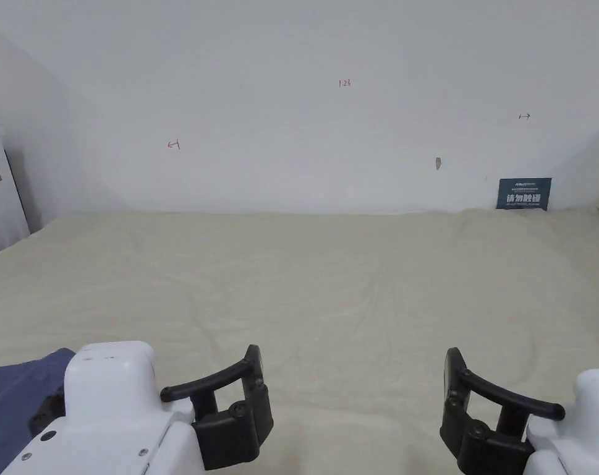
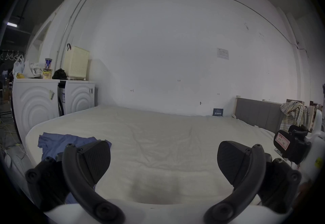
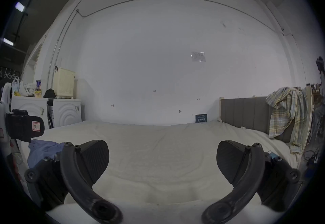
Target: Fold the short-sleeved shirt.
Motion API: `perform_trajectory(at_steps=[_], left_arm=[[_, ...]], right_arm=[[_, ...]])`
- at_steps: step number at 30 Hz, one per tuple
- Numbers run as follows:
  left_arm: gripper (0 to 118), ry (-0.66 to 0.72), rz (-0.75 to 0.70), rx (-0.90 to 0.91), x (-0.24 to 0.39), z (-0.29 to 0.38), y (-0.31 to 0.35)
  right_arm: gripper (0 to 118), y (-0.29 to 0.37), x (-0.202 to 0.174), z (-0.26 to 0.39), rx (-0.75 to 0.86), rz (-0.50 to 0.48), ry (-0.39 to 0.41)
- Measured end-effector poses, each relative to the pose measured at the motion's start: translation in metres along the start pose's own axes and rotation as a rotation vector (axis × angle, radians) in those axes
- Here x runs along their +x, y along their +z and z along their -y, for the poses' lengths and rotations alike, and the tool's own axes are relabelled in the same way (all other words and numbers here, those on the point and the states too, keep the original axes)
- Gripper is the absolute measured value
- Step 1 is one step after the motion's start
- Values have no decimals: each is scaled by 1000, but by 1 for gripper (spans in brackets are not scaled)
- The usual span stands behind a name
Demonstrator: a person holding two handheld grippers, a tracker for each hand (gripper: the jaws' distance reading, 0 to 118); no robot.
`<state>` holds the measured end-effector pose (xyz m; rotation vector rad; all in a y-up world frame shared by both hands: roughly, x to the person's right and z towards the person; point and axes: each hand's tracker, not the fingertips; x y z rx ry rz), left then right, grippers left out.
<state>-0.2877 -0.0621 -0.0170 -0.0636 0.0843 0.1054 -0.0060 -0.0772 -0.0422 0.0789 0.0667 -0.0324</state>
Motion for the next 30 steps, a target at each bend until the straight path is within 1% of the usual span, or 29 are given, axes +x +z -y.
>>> perform_trajectory(at_steps=[6, 11, 13, 18, 19, 20, 21, 23, 24, 25, 26, 27, 28, 29, 30], left_arm=[[118, -71, -37, 3, 10, 3, 0], [118, -100, -45, 31, 15, 2, 2], [118, -98, -48, 27, 15, 0, 2], [118, -45, 2, 0, 8, 1, 1], [117, -37, 8, 2, 7, 0, 2], [113, -32, 12, 8, 7, 0, 3], [106, -28, 10, 14, 7, -1, 4], [82, -27, 10, 15, 6, -2, 3], [75, -29, 8, 15, 6, -3, 3], [71, -33, 7, 11, 6, -3, 2], [69, -37, 8, 12, 6, -2, 2], [64, -41, 8, 15, 6, -2, 3], [48, -44, 7, 14, 7, -1, 3], [29, -48, 1, 17, 8, -1, 3], [13, -50, -6, 22, 9, 0, 3]], right_arm=[[118, 1, -2, -1, -2, 10, 44], [118, 1, -3, -3, 0, 14, 40], [118, 1, -4, -3, 2, 18, 39], [118, 1, -4, -3, -11, 19, 51], [118, 1, -4, -3, -15, 15, 53], [115, 1, -4, -3, -15, 10, 52], [105, 1, -4, -3, -14, 6, 49], [57, -1, -2, -6, -12, 10, 36], [35, -2, -2, -7, -19, 9, 33], [20, -3, 0, -8, -28, 4, 27], [20, -3, 2, -8, -35, -1, 25], [20, -2, 3, -6, -36, -22, 21], [16, -3, 4, -6, -39, -26, 22], [8, -3, 3, -7, -42, -27, 24], [0, -3, 3, -7, -45, -18, 28]])
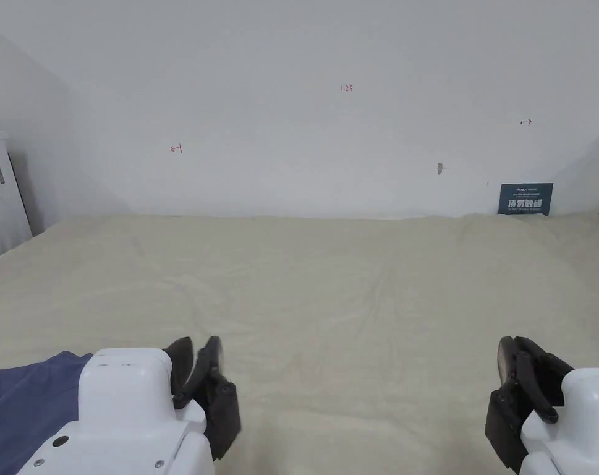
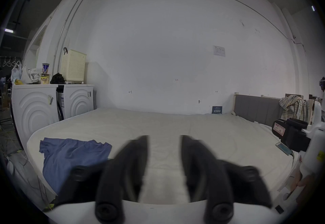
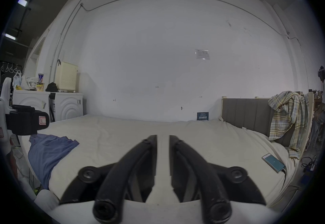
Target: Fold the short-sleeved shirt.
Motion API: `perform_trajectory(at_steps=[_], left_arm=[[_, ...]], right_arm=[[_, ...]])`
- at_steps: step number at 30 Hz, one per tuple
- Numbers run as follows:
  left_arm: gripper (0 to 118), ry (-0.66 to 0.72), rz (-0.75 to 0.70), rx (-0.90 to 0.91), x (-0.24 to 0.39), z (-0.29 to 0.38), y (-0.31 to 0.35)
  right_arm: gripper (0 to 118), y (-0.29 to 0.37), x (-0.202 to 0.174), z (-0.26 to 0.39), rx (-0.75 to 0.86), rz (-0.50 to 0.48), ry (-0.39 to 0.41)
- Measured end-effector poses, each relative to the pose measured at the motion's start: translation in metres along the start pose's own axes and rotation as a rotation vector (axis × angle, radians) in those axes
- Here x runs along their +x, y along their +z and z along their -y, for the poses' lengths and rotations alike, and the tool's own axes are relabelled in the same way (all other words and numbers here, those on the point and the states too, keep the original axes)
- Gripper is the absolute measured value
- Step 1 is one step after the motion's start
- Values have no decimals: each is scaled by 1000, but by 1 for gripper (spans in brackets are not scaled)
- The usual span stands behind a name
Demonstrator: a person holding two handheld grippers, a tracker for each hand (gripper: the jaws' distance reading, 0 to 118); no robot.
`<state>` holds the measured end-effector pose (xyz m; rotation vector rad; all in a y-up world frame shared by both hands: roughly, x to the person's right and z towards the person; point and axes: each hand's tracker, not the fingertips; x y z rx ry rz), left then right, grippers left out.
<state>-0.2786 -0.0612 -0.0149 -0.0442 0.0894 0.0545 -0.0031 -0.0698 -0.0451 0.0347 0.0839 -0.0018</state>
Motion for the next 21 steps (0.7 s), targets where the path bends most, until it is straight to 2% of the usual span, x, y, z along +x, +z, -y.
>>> perform_trajectory(at_steps=[5, 11, 21], left_arm=[[7, -6, 15, -18, 0, 1, -1], [0, -10, 24, -25, 3, 2, -2], [0, -10, 16, -27, 0, 3, -2]], right_arm=[[0, 2, -1, 1, 2, 0, -34], [0, 2, -4, 3, 1, 30, -23], [0, -2, -7, 3, -9, 28, -28]])
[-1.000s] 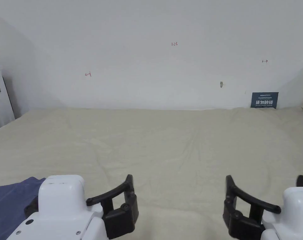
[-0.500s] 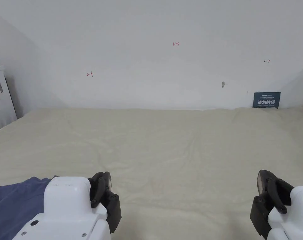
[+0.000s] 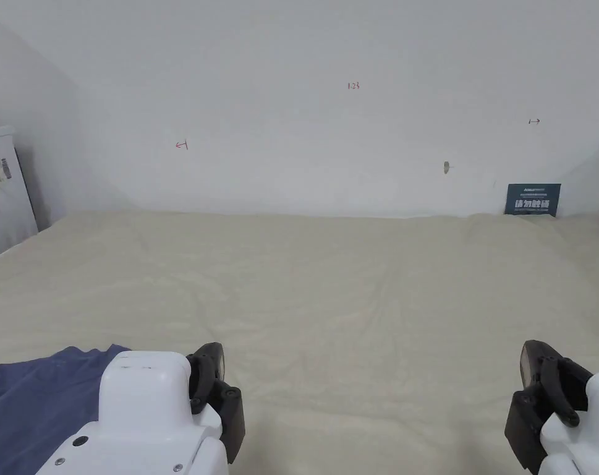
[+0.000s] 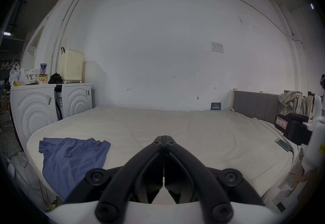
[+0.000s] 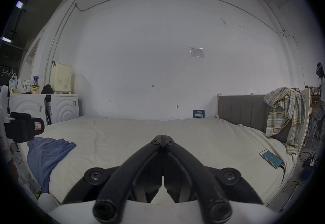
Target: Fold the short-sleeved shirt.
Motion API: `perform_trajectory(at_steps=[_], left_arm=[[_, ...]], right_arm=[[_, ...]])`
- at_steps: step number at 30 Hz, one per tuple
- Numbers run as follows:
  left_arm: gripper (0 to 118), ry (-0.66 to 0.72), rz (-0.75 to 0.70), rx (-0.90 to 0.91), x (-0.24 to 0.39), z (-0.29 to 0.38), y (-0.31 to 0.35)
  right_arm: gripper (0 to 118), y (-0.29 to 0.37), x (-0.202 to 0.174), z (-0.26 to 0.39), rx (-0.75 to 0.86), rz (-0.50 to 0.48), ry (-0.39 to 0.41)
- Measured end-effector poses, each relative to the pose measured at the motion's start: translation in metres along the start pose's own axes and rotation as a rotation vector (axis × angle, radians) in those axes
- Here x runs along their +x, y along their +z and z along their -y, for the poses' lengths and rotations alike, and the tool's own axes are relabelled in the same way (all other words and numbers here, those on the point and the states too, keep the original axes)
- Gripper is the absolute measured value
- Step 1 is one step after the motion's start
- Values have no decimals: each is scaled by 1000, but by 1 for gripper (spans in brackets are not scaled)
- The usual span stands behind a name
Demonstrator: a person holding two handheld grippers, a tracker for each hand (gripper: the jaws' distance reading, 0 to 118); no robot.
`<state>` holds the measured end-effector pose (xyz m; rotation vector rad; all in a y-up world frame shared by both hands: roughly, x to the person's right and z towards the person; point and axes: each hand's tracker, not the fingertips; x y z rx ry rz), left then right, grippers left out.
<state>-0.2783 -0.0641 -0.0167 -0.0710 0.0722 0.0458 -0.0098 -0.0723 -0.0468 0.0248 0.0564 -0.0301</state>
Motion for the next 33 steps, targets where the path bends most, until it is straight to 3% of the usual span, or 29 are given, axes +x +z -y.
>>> perform_trajectory(at_steps=[5, 10, 18, 23, 29, 33], left_arm=[[0, -40, -81, 15, -14, -5, 8], [0, -9, -213, 32, -51, -15, 24], [0, -89, -562, 41, -116, -30, 81], [0, -57, -720, 52, -144, -30, 118], [0, -43, -802, 53, -161, -32, 134], [0, -34, -800, 46, -166, -30, 130]], right_arm=[[0, -10, -17, -6, 0, -54, -8], [0, -23, -55, -12, -11, -195, -16], [0, -35, -149, -15, -23, -505, -56], [0, -28, -201, -11, -47, -681, -65], [0, -12, -245, -7, -43, -801, -16], [0, -8, -257, -6, -56, -827, -7]])
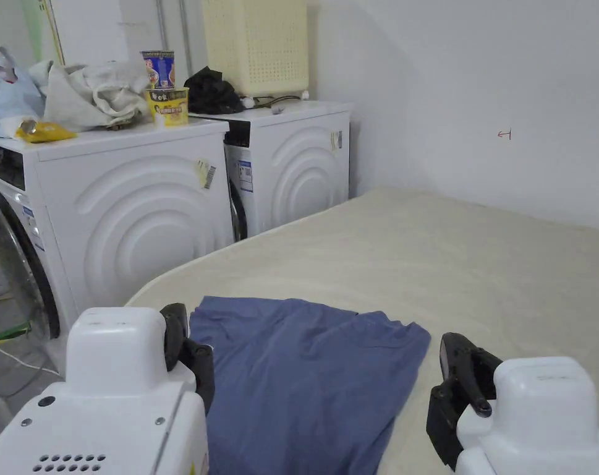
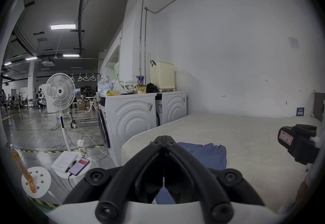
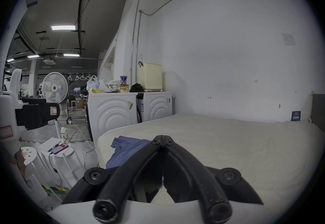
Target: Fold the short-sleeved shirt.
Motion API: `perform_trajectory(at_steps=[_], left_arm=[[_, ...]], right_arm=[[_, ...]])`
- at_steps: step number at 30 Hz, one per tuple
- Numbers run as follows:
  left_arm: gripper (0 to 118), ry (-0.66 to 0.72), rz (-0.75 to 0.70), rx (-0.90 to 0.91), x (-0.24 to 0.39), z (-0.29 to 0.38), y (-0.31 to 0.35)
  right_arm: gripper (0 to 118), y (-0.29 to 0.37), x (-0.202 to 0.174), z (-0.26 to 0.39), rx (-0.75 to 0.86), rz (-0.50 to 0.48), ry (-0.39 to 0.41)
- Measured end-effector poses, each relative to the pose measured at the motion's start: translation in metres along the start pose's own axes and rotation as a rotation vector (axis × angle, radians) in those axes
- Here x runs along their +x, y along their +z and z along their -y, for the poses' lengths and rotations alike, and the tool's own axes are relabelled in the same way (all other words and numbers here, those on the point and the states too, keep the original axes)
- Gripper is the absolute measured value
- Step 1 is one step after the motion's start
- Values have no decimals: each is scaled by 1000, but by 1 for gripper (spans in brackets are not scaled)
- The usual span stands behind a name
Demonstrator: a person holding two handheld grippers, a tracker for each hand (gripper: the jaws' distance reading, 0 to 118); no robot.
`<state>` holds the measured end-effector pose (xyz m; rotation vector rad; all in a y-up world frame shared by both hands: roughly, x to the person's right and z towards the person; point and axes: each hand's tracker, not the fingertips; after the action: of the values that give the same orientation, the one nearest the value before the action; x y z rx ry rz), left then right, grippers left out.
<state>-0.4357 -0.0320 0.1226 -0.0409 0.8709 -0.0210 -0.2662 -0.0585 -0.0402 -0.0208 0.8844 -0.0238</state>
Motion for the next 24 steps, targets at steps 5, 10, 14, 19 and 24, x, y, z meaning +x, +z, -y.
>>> perform_trajectory(at_steps=[5, 10, 14, 19, 24], left_arm=[[0, -10, 37, -33, 10, 10, -14], [0, -38, 112, -130, 23, 17, -50], [0, -50, 152, -222, 37, 27, -95], [0, 9, 244, -366, 48, 55, -177], [0, -30, 254, -615, 63, 102, -270]], right_arm=[[0, -4, 2, 1, -11, 9, 6], [0, -9, 12, 9, -51, 34, -12], [0, -21, 19, 19, -95, 49, 7], [0, -41, 26, 35, -152, 62, 4], [0, -59, 31, 50, -209, 60, -16]])
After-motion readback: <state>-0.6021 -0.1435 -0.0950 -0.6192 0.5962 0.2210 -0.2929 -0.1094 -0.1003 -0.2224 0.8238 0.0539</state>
